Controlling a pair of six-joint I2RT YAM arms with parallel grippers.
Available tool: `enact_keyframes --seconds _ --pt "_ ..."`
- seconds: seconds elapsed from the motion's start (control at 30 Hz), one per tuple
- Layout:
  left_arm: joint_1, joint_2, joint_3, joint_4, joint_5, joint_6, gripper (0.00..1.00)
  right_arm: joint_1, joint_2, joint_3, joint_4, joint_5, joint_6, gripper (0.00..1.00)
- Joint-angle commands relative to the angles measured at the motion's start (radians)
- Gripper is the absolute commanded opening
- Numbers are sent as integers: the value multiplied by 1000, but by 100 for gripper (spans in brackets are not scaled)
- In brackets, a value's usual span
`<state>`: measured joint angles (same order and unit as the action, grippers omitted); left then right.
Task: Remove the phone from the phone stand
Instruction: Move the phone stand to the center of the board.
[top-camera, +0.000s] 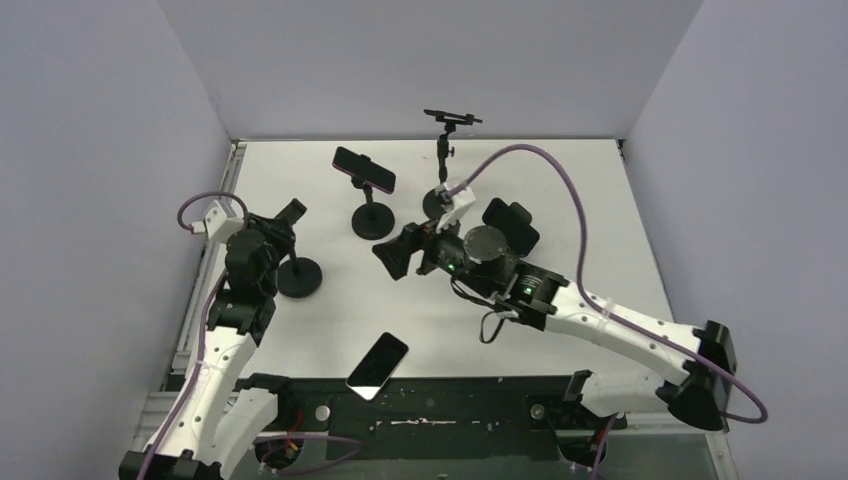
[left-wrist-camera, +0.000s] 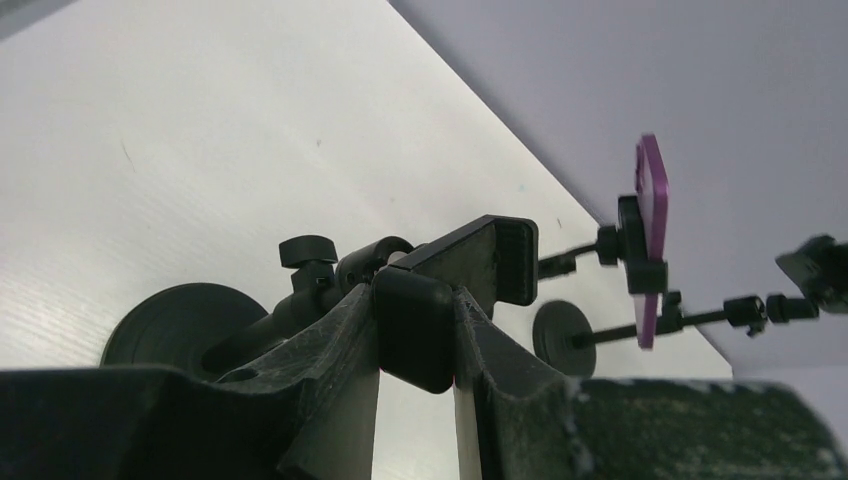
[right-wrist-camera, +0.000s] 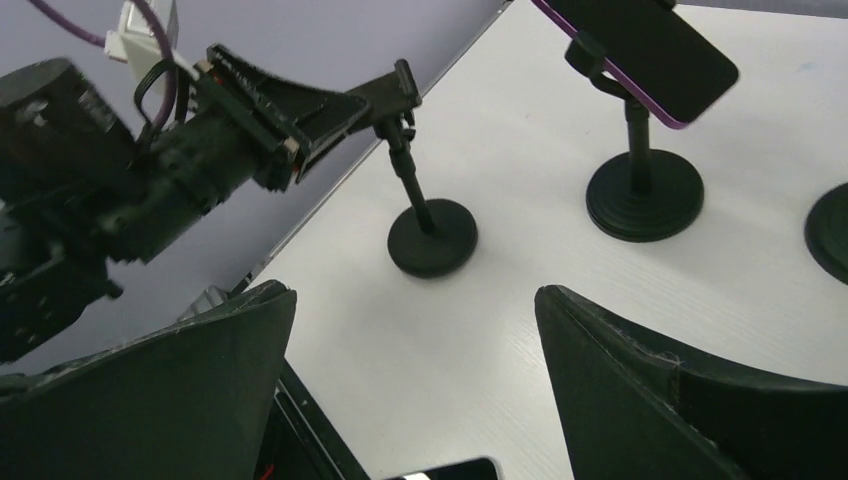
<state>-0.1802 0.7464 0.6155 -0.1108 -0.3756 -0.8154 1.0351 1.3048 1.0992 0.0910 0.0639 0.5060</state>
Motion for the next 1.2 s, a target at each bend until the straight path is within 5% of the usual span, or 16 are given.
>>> enact_keyframes --seconds 0.0,0.27,0.43,0.5,0.6,0.8,1.17 --pt "101 110 87 313 8 52 0 11 -181 -137 -87 69 -8 94" --pt "263 311 29 701 159 -26 0 35 -407 -279 -268 127 12 93" --pt "347 361 -25 759 235 -97 0 43 -443 -284 -323 139 4 93" --pt "350 351 -33 735 246 -91 12 45 -450 -290 -325 142 -1 93" --pt "351 326 -30 665 248 -76 39 46 -444 -286 -323 138 -11 93" --pt "348 269 17 473 232 -39 63 46 -423 -256 -327 128 -32 93" --pt "268 35 103 -140 148 -15 80 48 -364 -325 -270 63 -35 93"
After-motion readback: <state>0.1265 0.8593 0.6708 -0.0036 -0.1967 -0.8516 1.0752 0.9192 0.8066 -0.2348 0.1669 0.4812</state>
